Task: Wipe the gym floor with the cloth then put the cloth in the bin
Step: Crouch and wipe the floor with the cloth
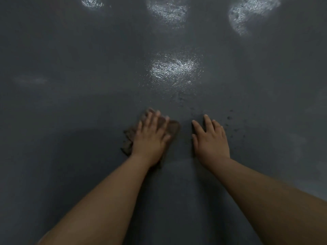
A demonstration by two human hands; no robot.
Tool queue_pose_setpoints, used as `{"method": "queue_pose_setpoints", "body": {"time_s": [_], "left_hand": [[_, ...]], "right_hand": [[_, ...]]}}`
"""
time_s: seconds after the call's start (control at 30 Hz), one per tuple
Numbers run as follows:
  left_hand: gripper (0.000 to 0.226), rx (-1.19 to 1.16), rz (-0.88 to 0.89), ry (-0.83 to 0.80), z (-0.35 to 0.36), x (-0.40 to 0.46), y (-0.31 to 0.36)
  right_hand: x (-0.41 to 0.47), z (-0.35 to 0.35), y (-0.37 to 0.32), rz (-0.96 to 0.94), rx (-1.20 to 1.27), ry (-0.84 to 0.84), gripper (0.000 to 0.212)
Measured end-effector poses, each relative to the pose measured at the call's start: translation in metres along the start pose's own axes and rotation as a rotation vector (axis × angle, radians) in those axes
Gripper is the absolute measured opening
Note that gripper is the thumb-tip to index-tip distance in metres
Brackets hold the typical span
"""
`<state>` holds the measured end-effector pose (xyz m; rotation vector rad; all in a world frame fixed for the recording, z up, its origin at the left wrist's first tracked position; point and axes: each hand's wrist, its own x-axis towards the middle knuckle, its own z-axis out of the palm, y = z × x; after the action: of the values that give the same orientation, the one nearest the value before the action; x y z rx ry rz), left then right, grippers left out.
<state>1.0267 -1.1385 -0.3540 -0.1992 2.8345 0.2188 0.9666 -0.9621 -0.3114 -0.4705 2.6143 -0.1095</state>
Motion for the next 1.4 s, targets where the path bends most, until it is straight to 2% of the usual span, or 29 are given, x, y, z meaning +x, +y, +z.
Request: {"method": "queue_pose_setpoints", "body": {"time_s": [0.07, 0.13, 0.23, 0.3, 0.37, 0.47, 0.53, 0.57, 0.6, 0.7, 0.73, 0.8, 0.87, 1.0, 1.1, 1.17, 1.3, 1.4], "left_hand": [[0.06, -0.023, -0.253, -0.048, -0.017, 0.026, -0.006], [0.06, -0.061, -0.449, -0.031, -0.022, 0.038, -0.002], [0.061, -0.183, -0.6, 0.02, -0.013, 0.025, 0.026], [0.059, -0.162, -0.527, 0.029, -0.001, 0.007, 0.052], [0.056, -0.104, -0.296, 0.075, 0.01, -0.011, 0.075], [0.056, -0.023, 0.109, -0.037, 0.016, -0.023, 0.079], [0.056, 0.061, 0.251, -0.031, 0.009, -0.008, 0.066], [0.058, 0.121, 0.264, -0.027, 0.002, 0.006, 0.057], [0.058, 0.158, 0.192, -0.047, -0.006, 0.023, 0.046], [0.057, 0.014, -0.382, -0.016, -0.032, 0.078, 0.013], [0.059, -0.061, -0.505, 0.012, -0.038, 0.093, 0.007], [0.06, -0.16, -0.632, 0.027, -0.045, 0.115, 0.005], [0.061, -0.19, -0.657, 0.042, -0.046, 0.124, 0.012], [0.058, -0.13, -0.448, 0.017, -0.042, 0.119, 0.031], [0.058, -0.084, -0.183, -0.05, -0.037, 0.108, 0.067], [0.056, -0.1, 0.026, -0.105, -0.03, 0.089, 0.101], [0.051, -0.282, 0.282, -0.185, -0.028, 0.064, 0.123], [0.047, -0.568, 0.251, -0.019, -0.048, 0.064, 0.095]], "right_hand": [[0.001, -0.001, 0.003, 0.028, -0.022, 0.006, 0.051], [0.003, -0.003, 0.006, 0.062, -0.023, 0.018, 0.051], [0.008, -0.007, 0.013, 0.104, -0.009, 0.039, 0.052], [0.011, -0.008, 0.018, 0.127, -0.001, 0.046, 0.052], [0.015, -0.009, 0.021, 0.15, 0.011, 0.036, 0.052], [0.018, -0.009, 0.025, 0.176, 0.018, 0.021, 0.051], [0.019, -0.008, 0.027, 0.172, 0.021, 0.033, 0.05], [0.019, -0.007, 0.028, 0.166, 0.028, 0.042, 0.05], [0.02, -0.007, 0.029, 0.16, 0.032, 0.048, 0.05], [0.019, -0.009, 0.033, 0.146, 0.01, 0.031, 0.049], [0.02, -0.009, 0.034, 0.138, -0.002, 0.028, 0.049], [0.021, -0.012, 0.038, 0.12, -0.014, 0.025, 0.049], [0.022, -0.013, 0.042, 0.1, -0.003, 0.038, 0.048], [0.027, -0.014, 0.051, 0.083, 0.062, 0.126, 0.044], [0.033, -0.015, 0.053, 0.077, 0.119, 0.213, 0.043], [0.037, -0.015, 0.054, 0.11, 0.164, 0.278, 0.05], [0.042, -0.015, 0.055, 0.195, 0.259, 0.406, 0.043], [0.043, -0.014, 0.045, 0.05, 0.275, 0.564, 0.042]]}}
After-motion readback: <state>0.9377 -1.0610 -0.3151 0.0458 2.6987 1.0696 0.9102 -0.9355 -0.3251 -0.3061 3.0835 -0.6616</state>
